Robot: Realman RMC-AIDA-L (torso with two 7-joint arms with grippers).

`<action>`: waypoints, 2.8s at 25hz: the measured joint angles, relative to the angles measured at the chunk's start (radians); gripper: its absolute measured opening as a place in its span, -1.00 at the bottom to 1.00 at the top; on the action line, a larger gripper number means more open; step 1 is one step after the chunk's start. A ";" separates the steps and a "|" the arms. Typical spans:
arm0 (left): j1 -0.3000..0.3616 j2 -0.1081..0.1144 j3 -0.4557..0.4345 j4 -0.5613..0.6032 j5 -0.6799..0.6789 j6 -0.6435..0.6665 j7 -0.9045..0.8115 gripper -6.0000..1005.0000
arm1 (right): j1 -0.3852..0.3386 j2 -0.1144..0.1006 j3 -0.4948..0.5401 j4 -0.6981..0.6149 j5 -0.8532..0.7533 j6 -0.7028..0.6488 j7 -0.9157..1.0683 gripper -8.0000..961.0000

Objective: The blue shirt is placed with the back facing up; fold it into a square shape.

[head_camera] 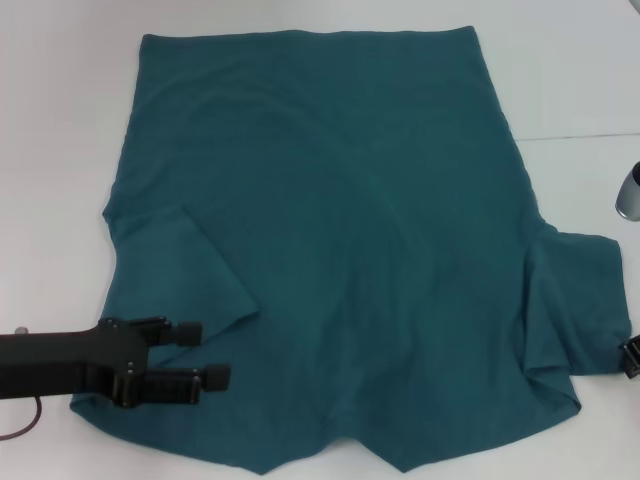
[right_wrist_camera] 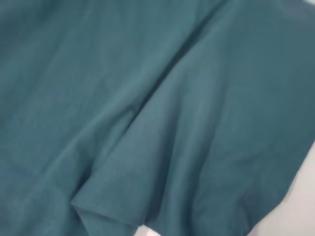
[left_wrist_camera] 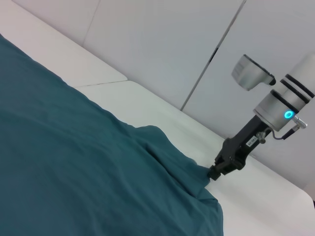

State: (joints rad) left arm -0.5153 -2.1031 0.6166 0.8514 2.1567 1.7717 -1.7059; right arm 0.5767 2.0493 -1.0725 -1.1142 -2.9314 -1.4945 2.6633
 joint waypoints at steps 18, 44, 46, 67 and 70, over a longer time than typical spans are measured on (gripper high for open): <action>0.006 -0.003 -0.006 0.000 -0.001 0.002 -0.001 0.80 | -0.020 0.047 -0.126 -0.326 0.001 -0.009 -0.056 -0.91; 0.041 -0.008 -0.032 0.000 -0.002 0.005 0.003 0.78 | 0.057 0.054 -0.462 -0.278 0.078 0.044 -0.055 -0.31; 0.041 -0.007 -0.043 0.003 -0.002 0.002 0.003 0.78 | 0.056 0.052 -0.400 -0.277 0.145 0.040 -0.077 -0.22; 0.083 0.000 -0.141 0.028 0.022 -0.016 0.007 0.76 | 0.036 0.041 -0.001 -0.248 0.182 0.006 -0.090 0.68; 0.084 -0.001 -0.141 0.028 0.022 -0.016 0.007 0.76 | 0.035 0.042 -0.013 -0.201 0.146 0.047 -0.090 0.41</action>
State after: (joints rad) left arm -0.4313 -2.1041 0.4756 0.8790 2.1784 1.7557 -1.6993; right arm 0.6119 2.0908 -1.0859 -1.3153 -2.7858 -1.4474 2.5733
